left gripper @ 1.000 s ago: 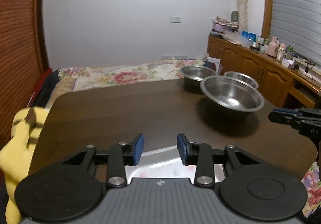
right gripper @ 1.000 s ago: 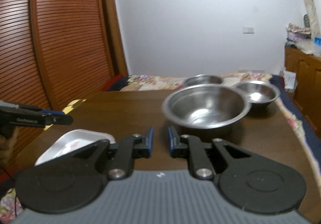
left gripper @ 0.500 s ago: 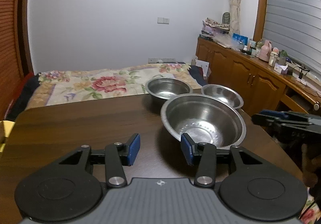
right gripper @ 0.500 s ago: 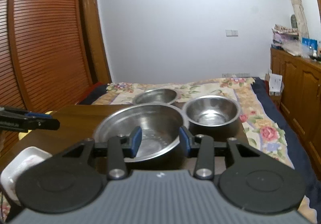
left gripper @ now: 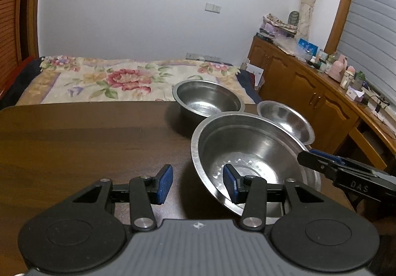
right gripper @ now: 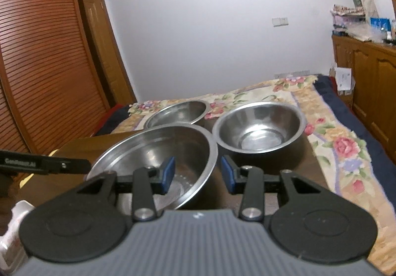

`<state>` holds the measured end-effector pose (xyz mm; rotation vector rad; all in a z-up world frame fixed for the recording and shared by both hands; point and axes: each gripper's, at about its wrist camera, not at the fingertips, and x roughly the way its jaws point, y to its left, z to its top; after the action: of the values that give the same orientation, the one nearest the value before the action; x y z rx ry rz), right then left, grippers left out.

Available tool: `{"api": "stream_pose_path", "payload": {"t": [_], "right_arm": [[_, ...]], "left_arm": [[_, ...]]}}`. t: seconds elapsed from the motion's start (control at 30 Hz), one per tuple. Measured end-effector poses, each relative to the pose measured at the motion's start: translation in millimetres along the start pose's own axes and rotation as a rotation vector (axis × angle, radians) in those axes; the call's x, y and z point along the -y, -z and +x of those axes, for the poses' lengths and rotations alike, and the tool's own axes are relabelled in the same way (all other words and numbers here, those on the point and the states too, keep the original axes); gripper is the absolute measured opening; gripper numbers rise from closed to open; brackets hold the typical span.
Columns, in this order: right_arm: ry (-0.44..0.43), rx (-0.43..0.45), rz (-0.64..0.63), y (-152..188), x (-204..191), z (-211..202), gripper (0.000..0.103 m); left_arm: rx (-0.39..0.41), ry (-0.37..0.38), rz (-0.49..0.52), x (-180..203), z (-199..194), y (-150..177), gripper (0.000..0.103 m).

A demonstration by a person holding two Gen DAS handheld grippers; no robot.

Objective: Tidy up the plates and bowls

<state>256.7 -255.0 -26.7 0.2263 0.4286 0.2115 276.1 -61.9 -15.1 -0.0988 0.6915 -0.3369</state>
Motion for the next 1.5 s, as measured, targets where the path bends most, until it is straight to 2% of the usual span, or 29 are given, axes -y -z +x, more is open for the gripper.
{"api": "stream_pose_path", "payload": {"t": [0.23, 0.4, 0.47, 0.57, 0.63, 0.97, 1.5], "right_arm": [[-0.01, -0.02, 0.01, 3, 2, 6, 0.042], [-0.017, -0.03, 0.01, 2, 2, 11, 0.042], [-0.016, -0.037, 0.011, 2, 3, 12, 0.042], [-0.026, -0.048, 0.017, 2, 3, 14, 0.037], [-0.043, -0.055, 0.024, 2, 3, 14, 0.028], [-0.096, -0.082, 0.066, 10, -5, 0, 0.023], [-0.125, -0.072, 0.061, 17, -21, -44, 0.022]], "left_arm": [[-0.028, 0.007, 0.004, 1, 15, 2, 0.047], [-0.022, 0.028, 0.0, 0, 19, 5, 0.041], [-0.018, 0.034, 0.002, 0, 19, 5, 0.036], [-0.02, 0.045, 0.003, 0, 19, 6, 0.026], [-0.023, 0.055, 0.005, -1, 18, 7, 0.024], [-0.03, 0.062, -0.018, -2, -10, 24, 0.023], [0.07, 0.024, -0.003, 25, -75, 56, 0.023]]}}
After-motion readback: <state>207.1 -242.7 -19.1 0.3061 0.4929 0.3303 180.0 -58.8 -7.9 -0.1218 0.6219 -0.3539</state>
